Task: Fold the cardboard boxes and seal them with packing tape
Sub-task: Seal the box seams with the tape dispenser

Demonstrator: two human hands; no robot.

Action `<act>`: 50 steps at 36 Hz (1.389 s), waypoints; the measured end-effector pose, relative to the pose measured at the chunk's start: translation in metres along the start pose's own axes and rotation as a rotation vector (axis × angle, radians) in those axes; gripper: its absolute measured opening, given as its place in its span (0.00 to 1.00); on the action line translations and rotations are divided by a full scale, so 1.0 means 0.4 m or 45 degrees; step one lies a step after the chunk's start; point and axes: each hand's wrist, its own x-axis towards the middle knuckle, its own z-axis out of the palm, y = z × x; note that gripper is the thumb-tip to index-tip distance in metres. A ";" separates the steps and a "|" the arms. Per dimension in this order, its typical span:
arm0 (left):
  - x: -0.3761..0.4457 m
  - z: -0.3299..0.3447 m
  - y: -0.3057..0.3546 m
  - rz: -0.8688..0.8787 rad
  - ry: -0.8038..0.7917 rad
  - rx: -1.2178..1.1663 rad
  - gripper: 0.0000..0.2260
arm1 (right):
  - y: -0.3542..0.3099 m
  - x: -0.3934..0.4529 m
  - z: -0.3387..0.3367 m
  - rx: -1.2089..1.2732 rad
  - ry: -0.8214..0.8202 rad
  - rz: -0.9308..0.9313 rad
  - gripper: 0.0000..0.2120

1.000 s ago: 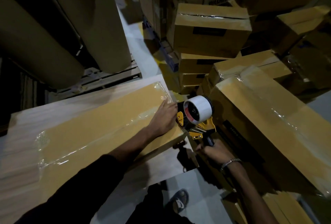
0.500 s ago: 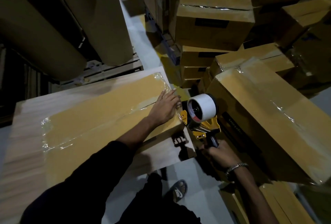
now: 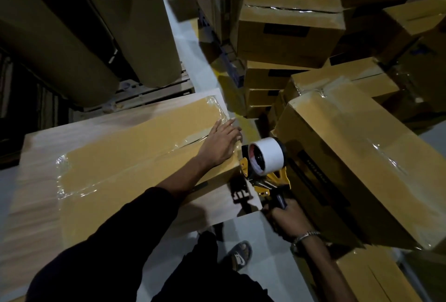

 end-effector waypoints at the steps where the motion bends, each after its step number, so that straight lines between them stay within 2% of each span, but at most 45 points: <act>1: 0.000 0.000 0.001 -0.002 0.001 0.001 0.19 | 0.004 0.002 0.008 0.013 -0.001 0.022 0.07; 9: 0.001 0.005 0.009 -0.017 0.019 0.051 0.14 | -0.008 -0.009 0.041 0.374 -0.115 0.228 0.09; 17: 0.005 0.000 0.011 -0.032 -0.001 -0.014 0.13 | 0.103 -0.037 0.076 0.336 -0.102 0.328 0.13; 23: -0.008 -0.019 0.038 -0.118 -0.054 -0.120 0.22 | 0.140 -0.037 0.069 0.403 -0.017 0.265 0.10; 29: -0.084 0.012 0.182 -0.183 -0.217 0.206 0.31 | 0.103 -0.016 0.025 0.507 0.094 0.149 0.09; 35: -0.153 0.060 0.269 -0.143 -0.206 0.284 0.32 | 0.100 0.016 -0.007 0.472 0.117 0.103 0.09; 39: -0.122 0.024 0.237 -0.144 -0.233 0.236 0.33 | 0.099 0.028 -0.016 0.441 0.115 0.088 0.10; 45: -0.009 -0.034 0.089 -0.184 -0.324 0.316 0.33 | 0.065 0.022 -0.012 0.414 0.065 0.039 0.09; 50: 0.090 -0.101 -0.015 -0.181 -0.237 0.405 0.33 | 0.037 0.027 -0.001 0.396 0.064 0.032 0.10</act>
